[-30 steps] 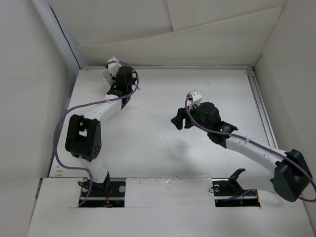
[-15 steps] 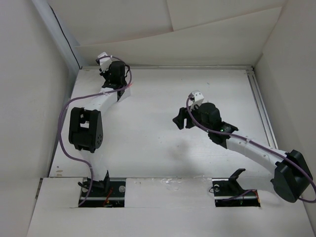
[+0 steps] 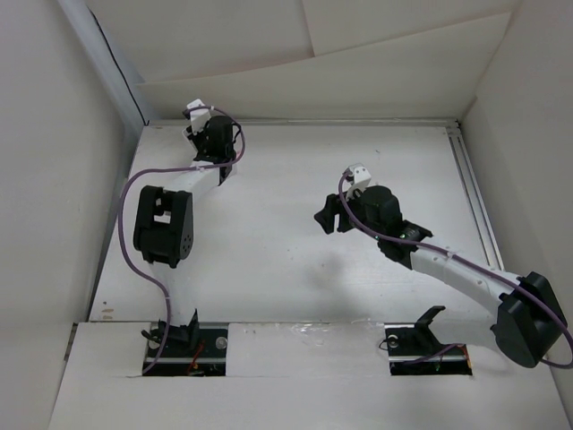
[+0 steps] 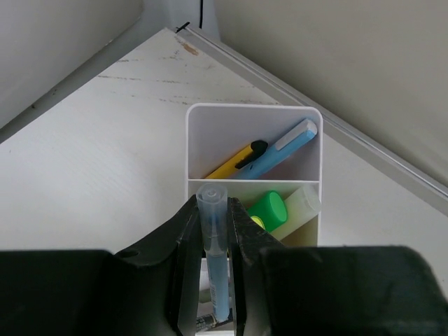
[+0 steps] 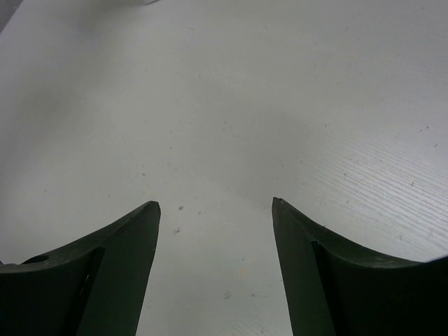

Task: Sort the stationery into containers
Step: Place the pen in the storage box, then pick up the pen from the center of the board.

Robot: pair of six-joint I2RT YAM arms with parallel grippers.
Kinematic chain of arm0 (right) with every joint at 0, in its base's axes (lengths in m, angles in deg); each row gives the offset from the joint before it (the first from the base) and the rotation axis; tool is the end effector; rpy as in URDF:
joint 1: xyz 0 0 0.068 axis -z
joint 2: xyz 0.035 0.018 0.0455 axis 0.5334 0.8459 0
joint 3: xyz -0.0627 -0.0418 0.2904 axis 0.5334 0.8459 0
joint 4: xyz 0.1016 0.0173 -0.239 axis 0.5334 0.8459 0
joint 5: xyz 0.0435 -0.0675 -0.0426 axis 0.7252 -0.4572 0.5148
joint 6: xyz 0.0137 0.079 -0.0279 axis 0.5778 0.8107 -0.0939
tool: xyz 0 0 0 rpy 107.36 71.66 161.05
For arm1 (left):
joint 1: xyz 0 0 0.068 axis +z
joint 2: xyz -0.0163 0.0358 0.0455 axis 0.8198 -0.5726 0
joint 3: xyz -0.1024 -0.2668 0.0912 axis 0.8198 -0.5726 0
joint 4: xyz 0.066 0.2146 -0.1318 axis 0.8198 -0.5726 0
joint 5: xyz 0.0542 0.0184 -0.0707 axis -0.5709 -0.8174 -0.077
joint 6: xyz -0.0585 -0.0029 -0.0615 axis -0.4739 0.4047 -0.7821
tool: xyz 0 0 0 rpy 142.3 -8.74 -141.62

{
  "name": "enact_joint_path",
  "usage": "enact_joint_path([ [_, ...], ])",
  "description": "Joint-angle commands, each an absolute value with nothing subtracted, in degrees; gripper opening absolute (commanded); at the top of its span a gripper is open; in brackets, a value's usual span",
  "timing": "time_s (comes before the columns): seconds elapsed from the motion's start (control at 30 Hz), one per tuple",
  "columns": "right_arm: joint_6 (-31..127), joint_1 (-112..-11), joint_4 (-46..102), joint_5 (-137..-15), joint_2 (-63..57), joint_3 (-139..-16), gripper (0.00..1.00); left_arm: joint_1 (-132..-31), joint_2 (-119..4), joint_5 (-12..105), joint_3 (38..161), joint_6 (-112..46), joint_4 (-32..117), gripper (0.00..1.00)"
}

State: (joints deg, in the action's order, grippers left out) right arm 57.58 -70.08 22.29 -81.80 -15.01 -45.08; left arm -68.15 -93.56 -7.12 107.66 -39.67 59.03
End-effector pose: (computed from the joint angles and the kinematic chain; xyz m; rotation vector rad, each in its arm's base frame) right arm 0.2346 0.1854 0.2795 -0.3964 1.9586 0.6520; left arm 0.4904 -0.0594 0.2817 -0.6288 1.6140 0.3034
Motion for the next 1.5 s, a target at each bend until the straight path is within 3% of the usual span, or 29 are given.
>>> enact_joint_path([
  [0.0,57.8,-69.8,19.4,-83.0,-16.3,-45.1,0.71,-68.2,-92.8,-9.0,107.8,-38.2,63.7,0.00],
  [0.17,57.8,-69.8,19.4,-82.5,-15.8,-45.1,0.71,-68.7,-93.9,-7.9,107.3,-38.9,63.7,0.03],
  [0.47,57.8,-69.2,19.4,-85.2,-16.3,-44.5,0.78,-70.0,-91.6,-6.2,106.0,-41.2,63.1,0.54],
  [0.6,59.1,-69.2,19.4,-89.7,-17.4,-43.9,0.76,-70.5,-86.5,-3.9,106.6,-42.7,62.0,0.53],
  [0.73,60.8,-67.5,21.6,-100.8,-19.0,-42.6,0.48,-71.1,-77.3,1.7,104.5,-48.2,60.0,0.47],
  [0.77,63.1,-66.5,24.7,-102.5,-19.0,-42.6,0.23,-71.1,-74.9,3.2,103.1,-49.8,60.7,0.47],
  [0.83,66.2,-62.7,29.1,-106.2,-17.5,-43.7,0.00,-72.0,-67.6,7.8,96.8,-54.2,64.2,0.47],
  [1.03,67.6,-51.8,31.5,-102.0,-9.8,-45.4,0.03,-83.3,-56.3,10.8,82.2,-57.7,69.9,0.47],
  [1.1,67.6,-50.6,32.0,-102.0,-5.7,-47.3,0.18,-89.0,-54.5,10.8,76.4,-59.0,72.0,0.46],
  [1.13,67.6,-49.8,32.9,-101.1,-4.3,-48.0,0.31,-90.4,-54.5,11.5,74.8,-59.0,72.0,0.46],
  [1.23,67.1,-47.9,33.6,-98.1,0.3,-51.5,0.42,-92.1,-53.8,17.0,69.7,-60.5,73.3,0.44],
  [1.47,67.8,-46.0,36.2,-97.6,8.8,-58.0,0.43,-92.1,-49.0,28.4,62.5,-59.6,75.0,0.44],
])
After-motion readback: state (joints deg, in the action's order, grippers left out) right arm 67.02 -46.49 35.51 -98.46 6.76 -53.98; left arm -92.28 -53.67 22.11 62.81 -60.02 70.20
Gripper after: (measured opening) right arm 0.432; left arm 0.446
